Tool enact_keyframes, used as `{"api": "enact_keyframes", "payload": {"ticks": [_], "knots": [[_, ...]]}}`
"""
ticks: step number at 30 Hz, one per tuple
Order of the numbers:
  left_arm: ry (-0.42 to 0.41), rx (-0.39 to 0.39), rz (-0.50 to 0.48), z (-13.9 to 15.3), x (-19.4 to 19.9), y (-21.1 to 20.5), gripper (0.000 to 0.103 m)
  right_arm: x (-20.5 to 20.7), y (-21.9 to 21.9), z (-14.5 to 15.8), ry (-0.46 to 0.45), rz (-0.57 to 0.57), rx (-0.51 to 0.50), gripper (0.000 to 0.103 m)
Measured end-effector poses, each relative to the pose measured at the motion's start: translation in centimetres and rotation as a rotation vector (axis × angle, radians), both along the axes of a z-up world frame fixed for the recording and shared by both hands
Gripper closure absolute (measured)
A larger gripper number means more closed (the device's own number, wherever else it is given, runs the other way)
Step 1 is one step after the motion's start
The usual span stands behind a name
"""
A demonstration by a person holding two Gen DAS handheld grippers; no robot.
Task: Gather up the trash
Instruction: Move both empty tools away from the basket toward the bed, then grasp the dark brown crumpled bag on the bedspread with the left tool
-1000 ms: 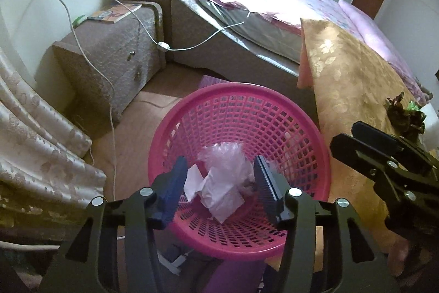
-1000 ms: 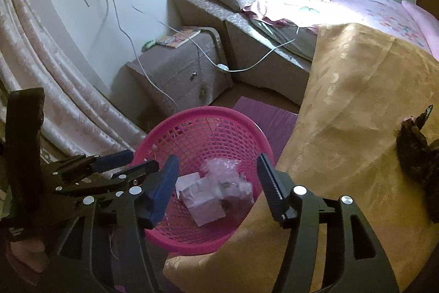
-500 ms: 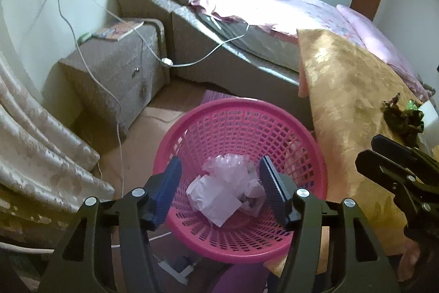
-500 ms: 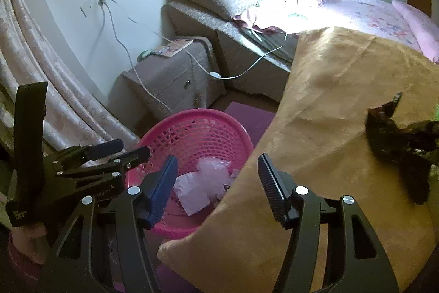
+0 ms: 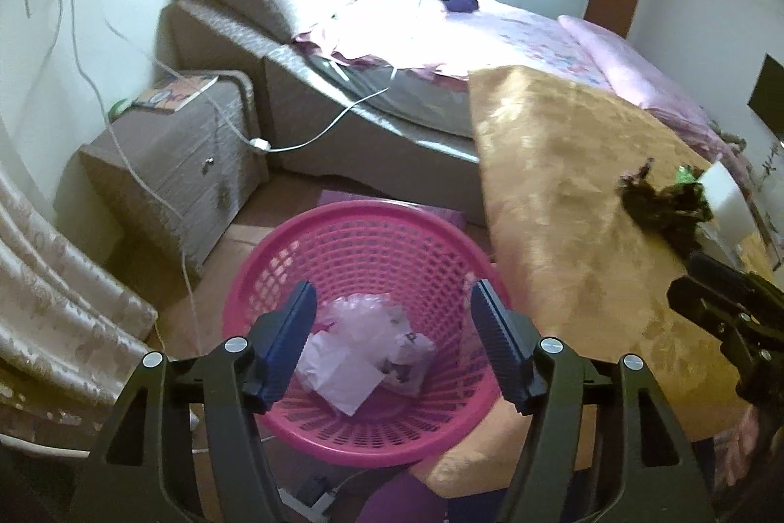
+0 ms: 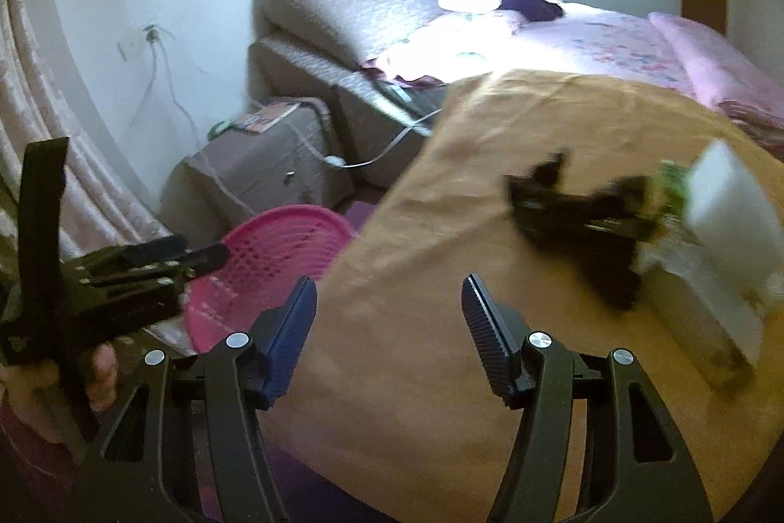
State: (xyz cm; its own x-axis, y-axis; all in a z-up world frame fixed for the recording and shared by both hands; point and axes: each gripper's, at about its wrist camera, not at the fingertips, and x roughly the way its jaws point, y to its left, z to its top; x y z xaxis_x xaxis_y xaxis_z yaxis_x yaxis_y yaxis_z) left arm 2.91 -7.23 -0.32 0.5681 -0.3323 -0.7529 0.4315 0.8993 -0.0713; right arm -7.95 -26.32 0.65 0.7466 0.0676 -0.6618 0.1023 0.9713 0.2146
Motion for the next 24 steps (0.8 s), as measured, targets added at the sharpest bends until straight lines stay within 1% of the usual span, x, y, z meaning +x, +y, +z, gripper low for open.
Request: {"api": "enact_keyframes", "payload": {"ticks": [6, 12, 16, 22, 24], "knots": [[-0.015, 0.006, -0.051, 0.1, -1.2, -1.7, 0.040, -2.9, -3.4, -0.6, -0.002, -0.099, -0.026, 0.043], [-0.019, 0.009, -0.101, 0.1, -2.4, -3.7, 0.040, -5.1, -5.9, -1.2, -0.005, -0.172, -0.039, 0.043], [-0.027, 0.017, -0.141, 0.3, -3.1, -5.5, 0.040, -6.3, -7.3, -1.4, -0.011, -0.206, -0.029, 0.043], [-0.044, 0.023, -0.206, 1.0, -3.5, -9.5, 0.040, -7.5, -8.9, -1.7, -0.022, -0.245, -0.007, 0.043], [-0.055, 0.027, -0.240, 1.3, -3.6, -11.5, 0.040, -7.9, -9.3, -1.9, -0.024, -0.255, 0.002, 0.043]]}}
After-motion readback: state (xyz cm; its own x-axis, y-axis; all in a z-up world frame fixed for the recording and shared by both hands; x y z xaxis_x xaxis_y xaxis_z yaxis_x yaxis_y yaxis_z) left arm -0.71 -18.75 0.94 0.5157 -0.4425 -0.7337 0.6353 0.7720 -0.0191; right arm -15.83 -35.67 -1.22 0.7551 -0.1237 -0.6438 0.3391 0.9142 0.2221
